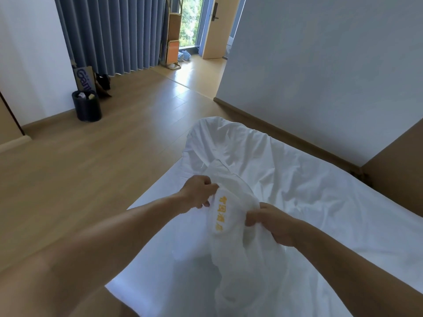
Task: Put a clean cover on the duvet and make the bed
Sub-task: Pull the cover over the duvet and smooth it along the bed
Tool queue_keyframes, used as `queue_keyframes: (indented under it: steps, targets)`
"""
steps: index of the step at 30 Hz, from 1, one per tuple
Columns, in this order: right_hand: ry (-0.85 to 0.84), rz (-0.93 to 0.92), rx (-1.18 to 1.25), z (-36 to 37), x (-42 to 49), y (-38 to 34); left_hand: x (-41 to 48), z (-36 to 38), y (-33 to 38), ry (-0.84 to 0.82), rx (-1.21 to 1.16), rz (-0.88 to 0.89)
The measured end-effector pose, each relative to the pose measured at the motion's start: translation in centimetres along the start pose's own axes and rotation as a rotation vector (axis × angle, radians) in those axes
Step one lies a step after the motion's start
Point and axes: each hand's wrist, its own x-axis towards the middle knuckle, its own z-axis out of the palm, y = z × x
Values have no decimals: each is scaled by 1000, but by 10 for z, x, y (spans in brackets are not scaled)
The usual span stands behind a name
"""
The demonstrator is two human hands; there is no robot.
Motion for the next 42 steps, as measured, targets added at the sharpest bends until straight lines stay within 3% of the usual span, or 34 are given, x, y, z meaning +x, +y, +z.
queue_keyframes:
  steps: [6,9,11,14,19,23,29,32,38,42]
  targets:
    - [37,-37,83,-9,2,10,-23,-1,-9,-424,-72,-29]
    - [36,-37,67,-4,-1,1,-36,16,-7,-598,-225,-8]
    - [49,-42,62,-4,-2,0,-40,30,0,-563,-320,64]
    - [32,-25,145,-9,-3,5,-34,33,5,-475,-253,175]
    - [-19,-7,395,-13,-6,19,-22,14,7,-180,-244,60]
    - [-140,-59,416,-3,-9,14,-17,23,14,-53,-142,24]
    - [-227,-4,113,-7,-15,-3,-13,24,16,-25,-180,-48]
    - [-188,42,27,-10,-14,-10,-11,20,11,-41,-129,-35]
    - [-44,-42,266,-7,-6,-1,-10,3,-4,-118,-97,-65]
    - [-61,-29,291,-8,-3,-4,-10,-7,-5,-110,-71,-43]
